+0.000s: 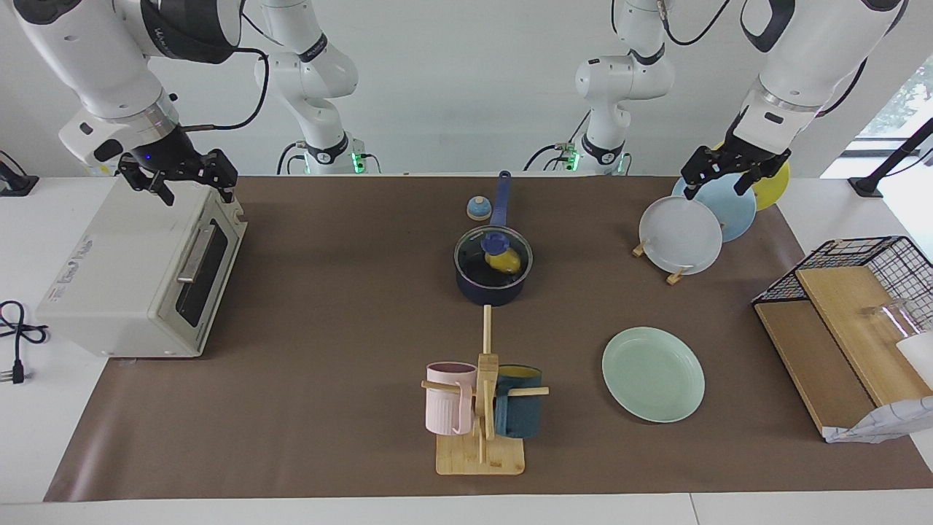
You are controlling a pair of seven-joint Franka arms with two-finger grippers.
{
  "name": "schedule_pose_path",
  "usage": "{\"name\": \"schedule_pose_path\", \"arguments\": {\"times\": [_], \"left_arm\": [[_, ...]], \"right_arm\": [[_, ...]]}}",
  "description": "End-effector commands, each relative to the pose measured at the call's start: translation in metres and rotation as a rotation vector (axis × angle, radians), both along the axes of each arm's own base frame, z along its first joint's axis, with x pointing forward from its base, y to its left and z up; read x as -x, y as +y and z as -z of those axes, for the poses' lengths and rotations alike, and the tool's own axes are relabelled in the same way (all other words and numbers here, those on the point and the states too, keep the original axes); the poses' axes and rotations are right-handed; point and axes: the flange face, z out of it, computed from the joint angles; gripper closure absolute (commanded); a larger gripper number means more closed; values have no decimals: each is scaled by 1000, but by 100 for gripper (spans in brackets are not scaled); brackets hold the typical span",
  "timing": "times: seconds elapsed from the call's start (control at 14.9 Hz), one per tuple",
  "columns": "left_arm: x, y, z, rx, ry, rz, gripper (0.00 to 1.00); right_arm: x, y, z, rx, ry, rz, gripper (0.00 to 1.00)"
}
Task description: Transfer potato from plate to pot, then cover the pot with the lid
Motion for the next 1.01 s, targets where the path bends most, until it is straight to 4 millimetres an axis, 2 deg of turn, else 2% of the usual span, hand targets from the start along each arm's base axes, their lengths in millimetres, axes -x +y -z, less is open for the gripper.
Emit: {"name": "schedule_pose_path", "arguments": {"times": [0.0,0.13,0.34,0.54,0.94], "left_arm": [[8,-1,-1,10,-2,-4,0],[8,-1,-1,10,-2,-1,0],[8,-1,-1,10,-2,-1,0],[8,-1,-1,10,-2,-4,0],[8,-1,0,10,1,-10,0]], "right_arm": [[7,-4,-6,-10,-3,-9,0],[4,5,-6,-4,-20,47,0],[2,32,-6,1,-18,33,0],[4,24,-6,-1,-15,47,0],[4,27,-5,-1,-10,43,0]]}}
